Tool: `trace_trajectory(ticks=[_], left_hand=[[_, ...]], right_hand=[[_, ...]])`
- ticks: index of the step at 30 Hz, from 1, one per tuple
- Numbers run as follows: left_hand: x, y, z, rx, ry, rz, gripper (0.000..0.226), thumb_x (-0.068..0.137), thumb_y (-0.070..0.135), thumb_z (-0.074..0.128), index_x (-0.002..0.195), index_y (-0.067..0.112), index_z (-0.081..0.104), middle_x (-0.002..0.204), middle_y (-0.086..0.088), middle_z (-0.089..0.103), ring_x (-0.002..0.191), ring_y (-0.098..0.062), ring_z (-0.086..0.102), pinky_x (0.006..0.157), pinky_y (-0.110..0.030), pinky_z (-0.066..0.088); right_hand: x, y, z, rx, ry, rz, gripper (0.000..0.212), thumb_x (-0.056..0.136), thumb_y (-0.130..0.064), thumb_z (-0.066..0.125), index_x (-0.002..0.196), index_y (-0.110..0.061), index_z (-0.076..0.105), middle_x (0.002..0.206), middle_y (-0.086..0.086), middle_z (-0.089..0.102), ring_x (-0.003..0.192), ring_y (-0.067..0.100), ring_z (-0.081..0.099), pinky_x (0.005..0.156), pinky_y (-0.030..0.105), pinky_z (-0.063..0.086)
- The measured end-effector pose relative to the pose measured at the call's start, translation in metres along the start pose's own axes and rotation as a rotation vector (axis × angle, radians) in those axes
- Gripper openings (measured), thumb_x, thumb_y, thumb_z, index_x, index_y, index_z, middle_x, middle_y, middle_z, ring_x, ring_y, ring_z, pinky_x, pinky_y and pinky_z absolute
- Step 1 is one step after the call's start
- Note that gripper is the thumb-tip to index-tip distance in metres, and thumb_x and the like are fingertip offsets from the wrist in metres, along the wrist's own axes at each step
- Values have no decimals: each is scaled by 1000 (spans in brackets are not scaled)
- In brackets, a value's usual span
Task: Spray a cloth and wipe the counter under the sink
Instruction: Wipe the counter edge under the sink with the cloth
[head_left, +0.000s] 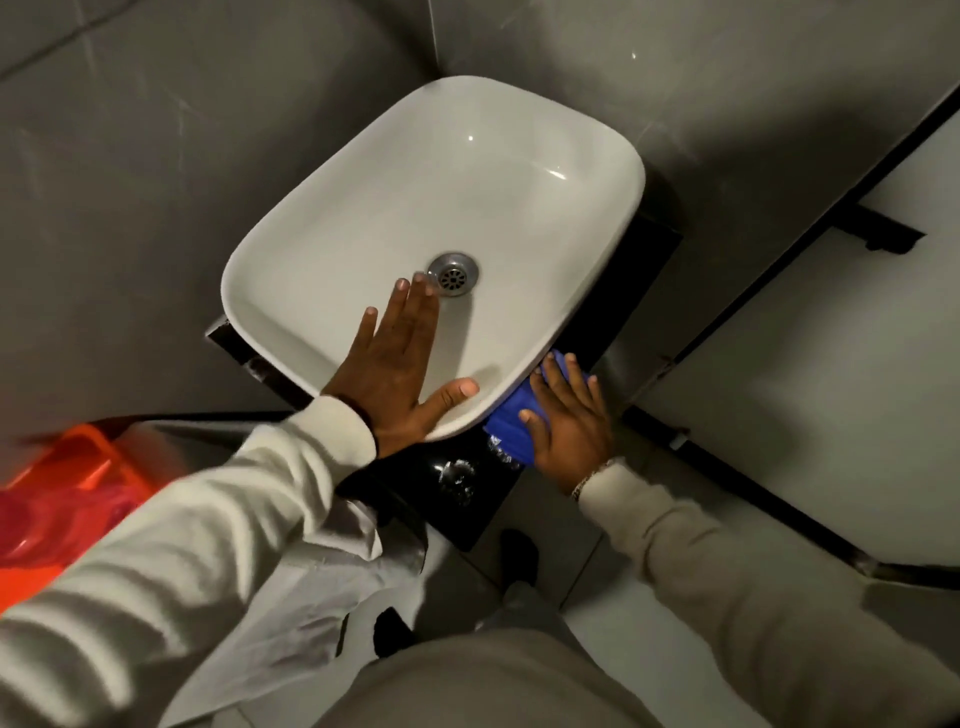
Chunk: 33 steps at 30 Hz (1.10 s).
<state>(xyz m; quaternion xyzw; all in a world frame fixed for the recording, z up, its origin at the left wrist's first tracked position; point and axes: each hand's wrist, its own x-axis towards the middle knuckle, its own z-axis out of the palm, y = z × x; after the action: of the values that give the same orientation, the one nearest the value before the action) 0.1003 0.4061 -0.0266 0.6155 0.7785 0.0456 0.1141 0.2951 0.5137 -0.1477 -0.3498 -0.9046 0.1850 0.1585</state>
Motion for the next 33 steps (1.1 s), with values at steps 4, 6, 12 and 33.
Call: trace_trajectory(ticks=[4,6,12,33], left_hand=[[-4,-24,-3,73,-7,20,109,68,83,-9,147,8,-13,158,-9,-18,145,-21,-19,120,-50,-1],[-8,-31,-5,118,5,37,108,67,82,-13,147,8,-15,158,-9,-20,145,-20,-20,120,-50,-2],[-18,-45,-5,193,61,115,103,72,79,-8,148,9,-13,159,-9,-16,146,-21,-17,120,-52,-1],[-24,-115,-20,222,15,51,101,75,77,6,148,8,-6,161,-8,-8,148,-22,-10,120,-50,1]], right_hand=[[25,8,-9,-157,-110,104,51,91,-26,47,139,-8,41,149,17,38,140,42,24,111,60,25],[30,0,-7,-178,-140,253,59,93,-28,48,146,-15,26,157,11,21,145,36,9,116,54,13],[-20,-68,14,-71,-79,409,68,92,-47,45,147,-16,22,160,9,11,146,30,3,117,49,2],[-101,-146,46,-182,-105,321,68,90,-50,22,147,-13,22,158,12,19,145,32,11,118,52,15]])
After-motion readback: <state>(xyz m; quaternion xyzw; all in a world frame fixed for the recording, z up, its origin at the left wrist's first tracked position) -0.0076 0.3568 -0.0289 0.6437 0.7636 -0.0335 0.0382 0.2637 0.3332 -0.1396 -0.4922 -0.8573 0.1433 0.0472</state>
